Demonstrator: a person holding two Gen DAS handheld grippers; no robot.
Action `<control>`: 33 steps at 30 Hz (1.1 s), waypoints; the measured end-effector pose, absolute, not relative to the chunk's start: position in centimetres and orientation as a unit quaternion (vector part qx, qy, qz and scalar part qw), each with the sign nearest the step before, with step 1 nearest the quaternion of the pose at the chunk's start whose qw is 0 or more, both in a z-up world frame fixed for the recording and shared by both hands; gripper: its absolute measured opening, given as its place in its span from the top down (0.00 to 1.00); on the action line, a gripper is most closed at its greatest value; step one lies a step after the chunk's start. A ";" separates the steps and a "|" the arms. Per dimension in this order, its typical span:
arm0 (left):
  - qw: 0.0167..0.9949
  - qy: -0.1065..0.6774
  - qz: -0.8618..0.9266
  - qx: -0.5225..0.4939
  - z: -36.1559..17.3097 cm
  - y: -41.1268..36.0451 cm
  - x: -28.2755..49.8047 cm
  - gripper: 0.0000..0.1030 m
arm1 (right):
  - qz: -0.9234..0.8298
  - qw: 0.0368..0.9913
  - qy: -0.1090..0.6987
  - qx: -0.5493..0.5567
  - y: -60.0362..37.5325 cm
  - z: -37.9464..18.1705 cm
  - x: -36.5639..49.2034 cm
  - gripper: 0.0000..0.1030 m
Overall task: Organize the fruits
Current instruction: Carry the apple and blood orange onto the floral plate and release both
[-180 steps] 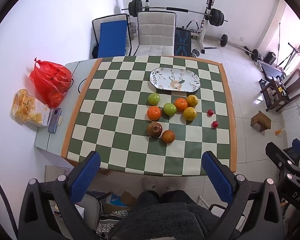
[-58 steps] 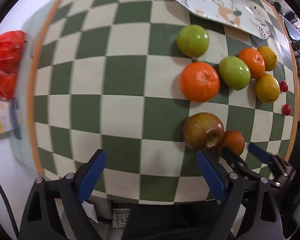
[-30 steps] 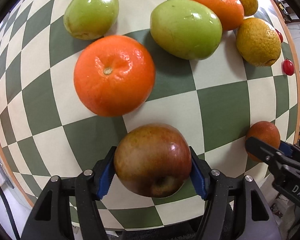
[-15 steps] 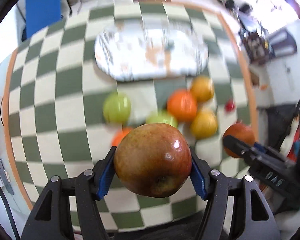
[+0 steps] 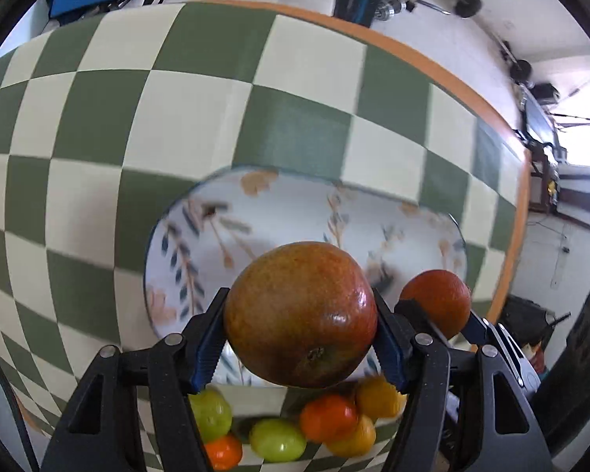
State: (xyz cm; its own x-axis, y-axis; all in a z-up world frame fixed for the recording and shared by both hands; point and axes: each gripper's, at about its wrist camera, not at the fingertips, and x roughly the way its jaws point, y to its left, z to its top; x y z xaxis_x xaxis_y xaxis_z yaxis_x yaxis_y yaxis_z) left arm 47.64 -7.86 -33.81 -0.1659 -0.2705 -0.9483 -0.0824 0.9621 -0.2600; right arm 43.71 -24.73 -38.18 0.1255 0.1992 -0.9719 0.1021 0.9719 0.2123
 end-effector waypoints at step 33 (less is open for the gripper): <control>0.723 0.690 -0.011 0.028 -30.8 -9.2 45.3 0.12 | -0.007 0.730 0.680 0.061 -26.8 -37.8 42.8 0.08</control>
